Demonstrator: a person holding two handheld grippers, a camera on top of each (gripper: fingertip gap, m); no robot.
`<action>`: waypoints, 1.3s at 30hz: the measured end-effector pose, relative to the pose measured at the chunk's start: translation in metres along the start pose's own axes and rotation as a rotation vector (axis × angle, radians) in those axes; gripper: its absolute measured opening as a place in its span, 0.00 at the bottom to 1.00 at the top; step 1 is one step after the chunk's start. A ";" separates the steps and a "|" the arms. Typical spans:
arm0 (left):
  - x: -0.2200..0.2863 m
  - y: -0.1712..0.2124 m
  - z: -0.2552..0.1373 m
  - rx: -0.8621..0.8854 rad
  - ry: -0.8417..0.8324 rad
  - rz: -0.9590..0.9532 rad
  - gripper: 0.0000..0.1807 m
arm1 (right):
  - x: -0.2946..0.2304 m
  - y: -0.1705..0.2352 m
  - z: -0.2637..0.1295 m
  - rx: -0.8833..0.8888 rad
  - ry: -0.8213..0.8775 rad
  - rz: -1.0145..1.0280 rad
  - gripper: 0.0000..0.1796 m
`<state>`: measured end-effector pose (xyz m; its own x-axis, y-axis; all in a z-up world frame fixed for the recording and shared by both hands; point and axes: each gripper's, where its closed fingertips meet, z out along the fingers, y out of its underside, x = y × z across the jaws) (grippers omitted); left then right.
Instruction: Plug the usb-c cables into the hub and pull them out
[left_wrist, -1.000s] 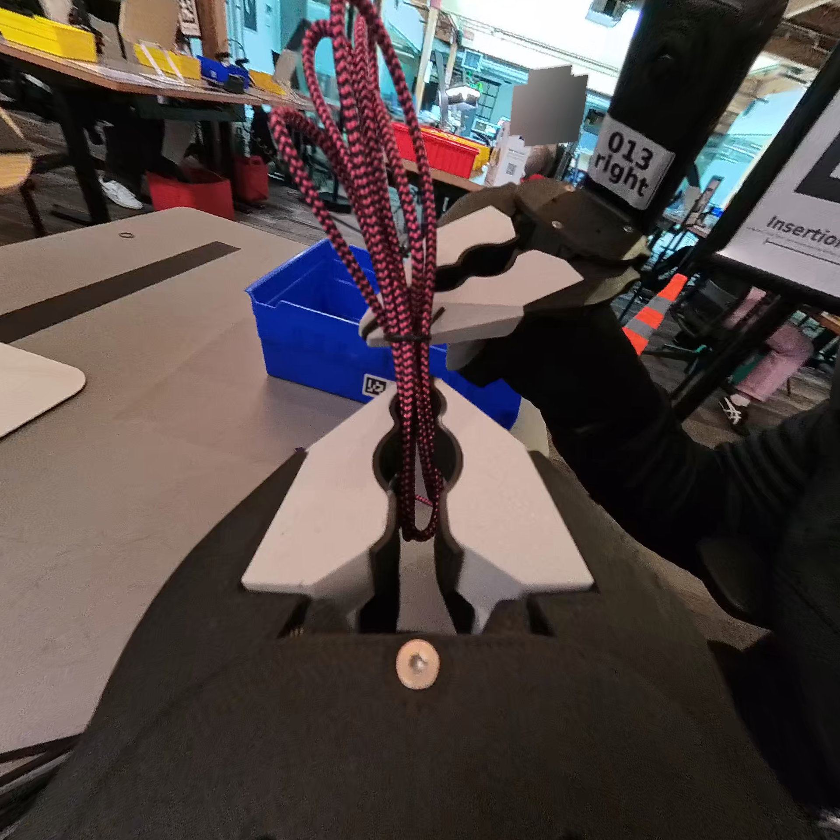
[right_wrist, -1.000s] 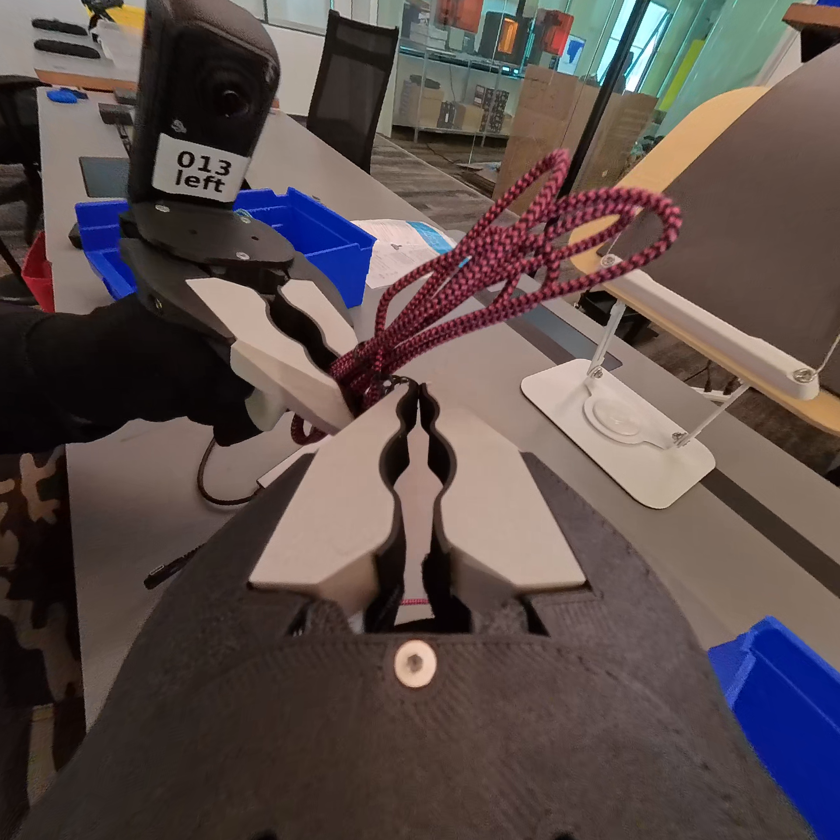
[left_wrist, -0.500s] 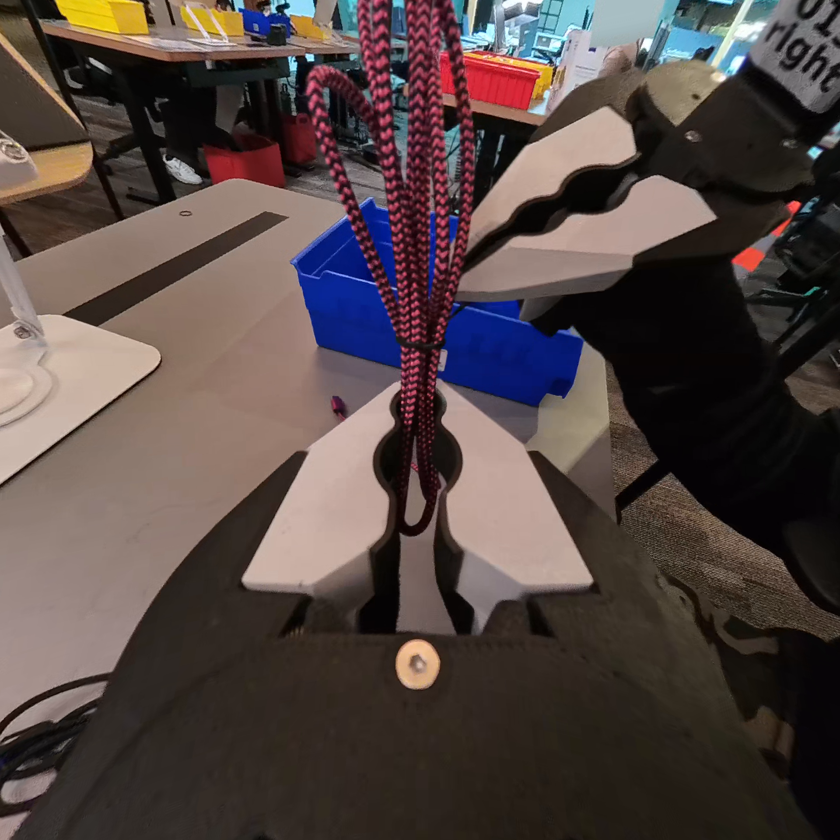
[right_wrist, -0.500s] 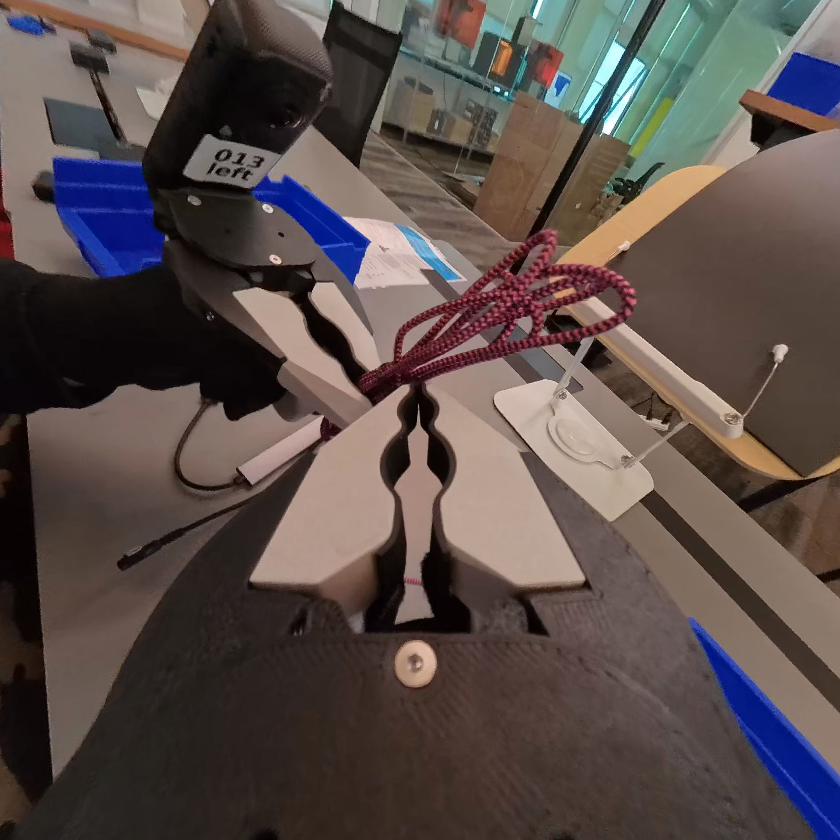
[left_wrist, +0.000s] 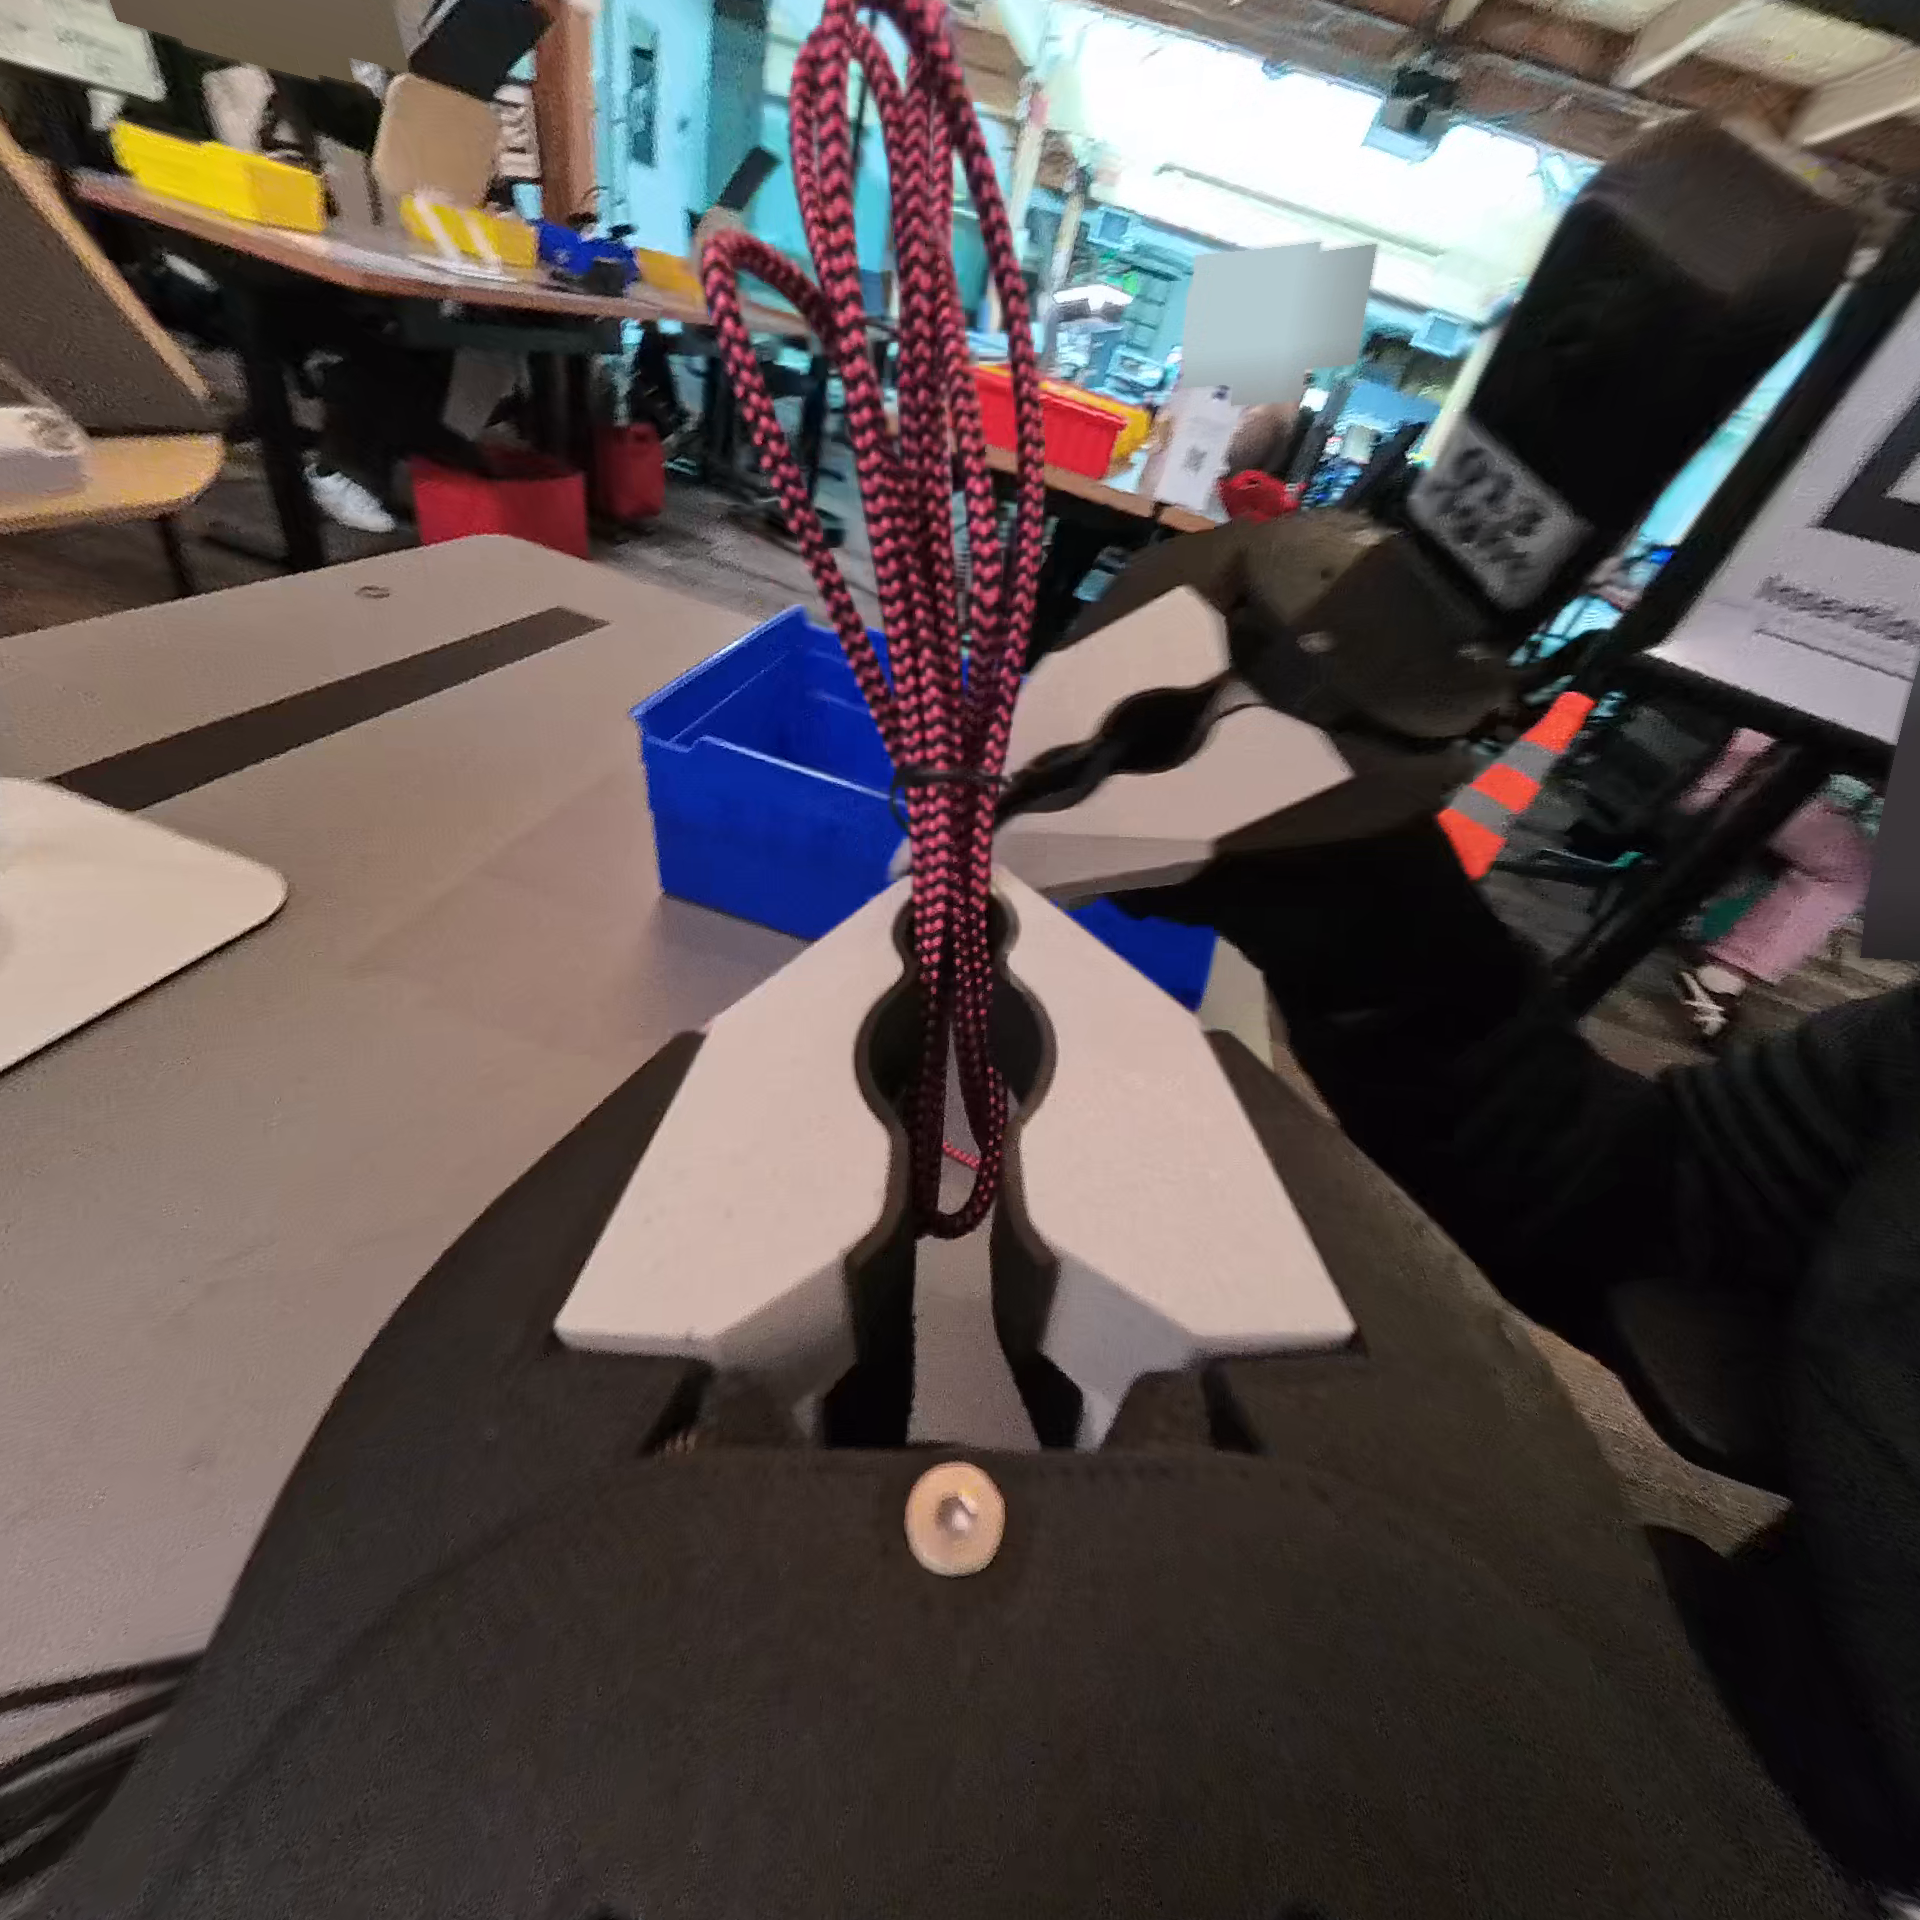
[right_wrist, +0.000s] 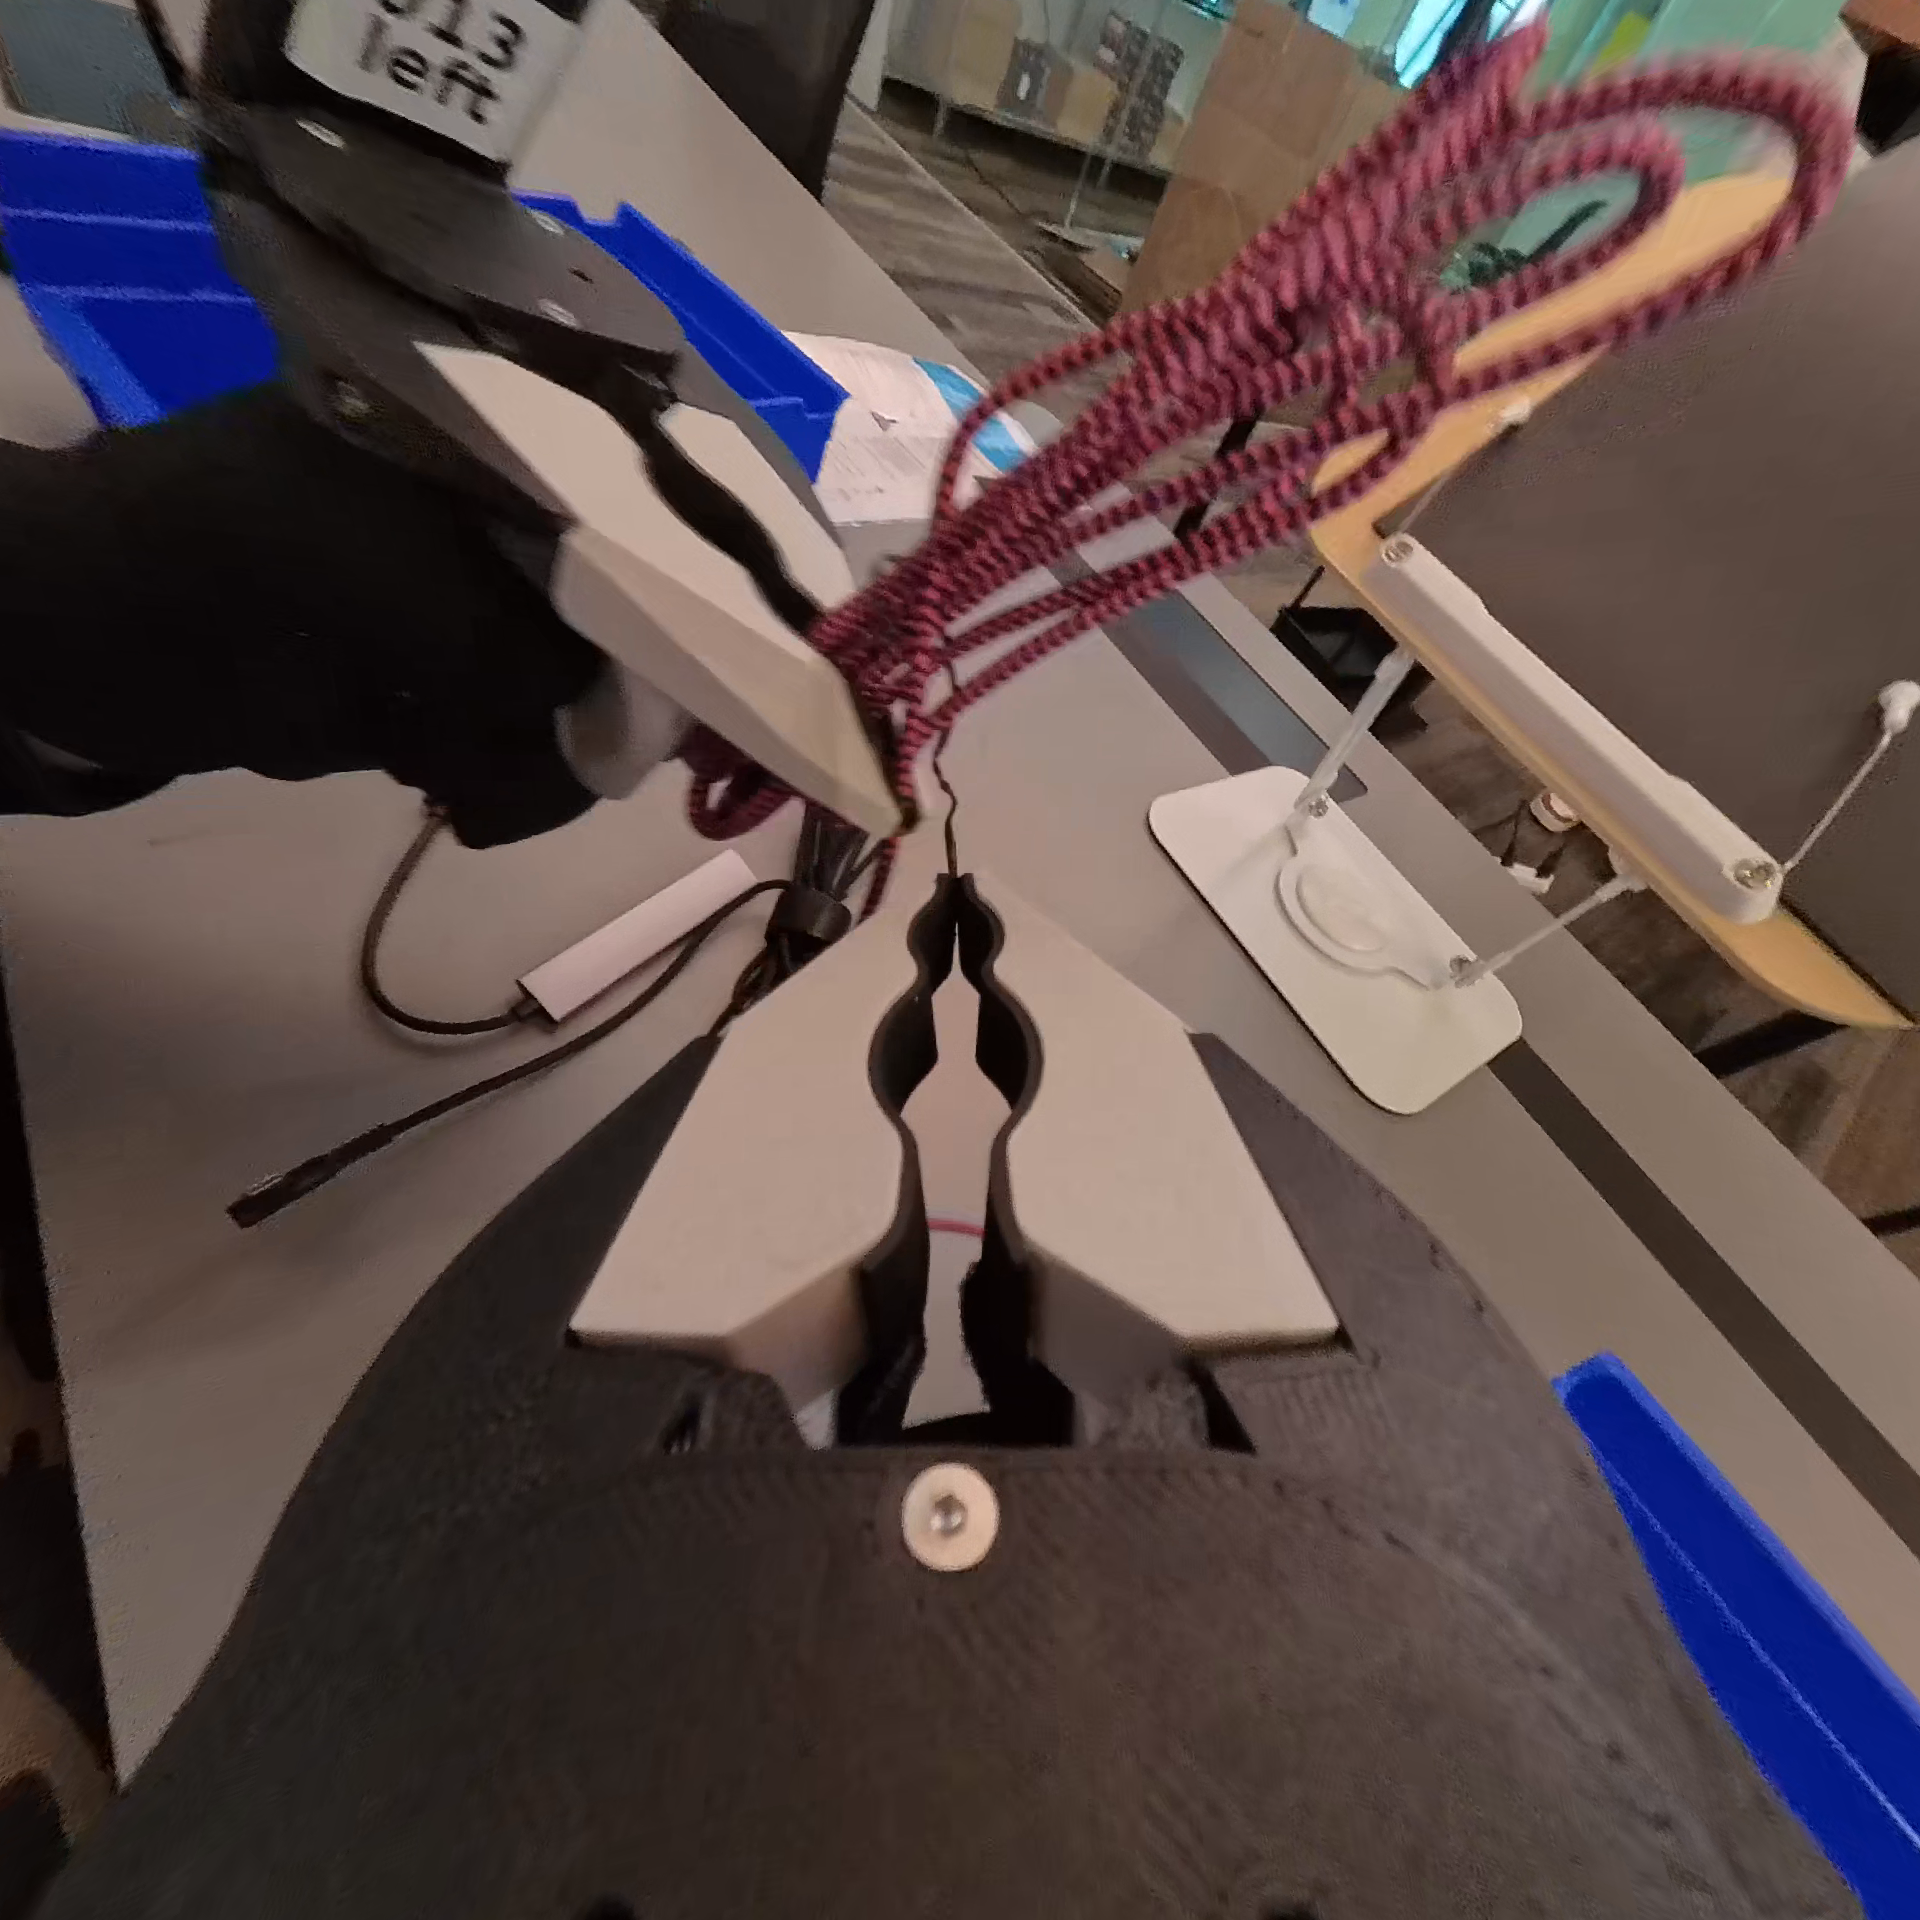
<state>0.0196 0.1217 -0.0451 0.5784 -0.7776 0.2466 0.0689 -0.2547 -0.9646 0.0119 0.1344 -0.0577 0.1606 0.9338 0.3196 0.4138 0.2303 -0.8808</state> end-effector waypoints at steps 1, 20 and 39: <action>0.005 0.001 0.002 -0.006 0.022 0.003 0.02 | 0.003 0.002 0.002 -0.006 0.011 0.009 0.00; -0.049 0.031 -0.007 -0.129 -0.187 -0.041 0.01 | 0.056 -0.031 -0.052 0.233 0.251 0.110 0.00; -0.100 0.043 -0.050 -0.114 -0.454 -0.098 0.02 | 0.059 0.095 0.016 -0.315 0.224 0.178 0.00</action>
<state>-0.0764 0.1596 -0.1066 0.8719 -0.4237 0.2453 0.0657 -0.3952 -0.9163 0.0464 0.2156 -0.1280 0.4307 0.8608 0.2712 0.6099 -0.0561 -0.7905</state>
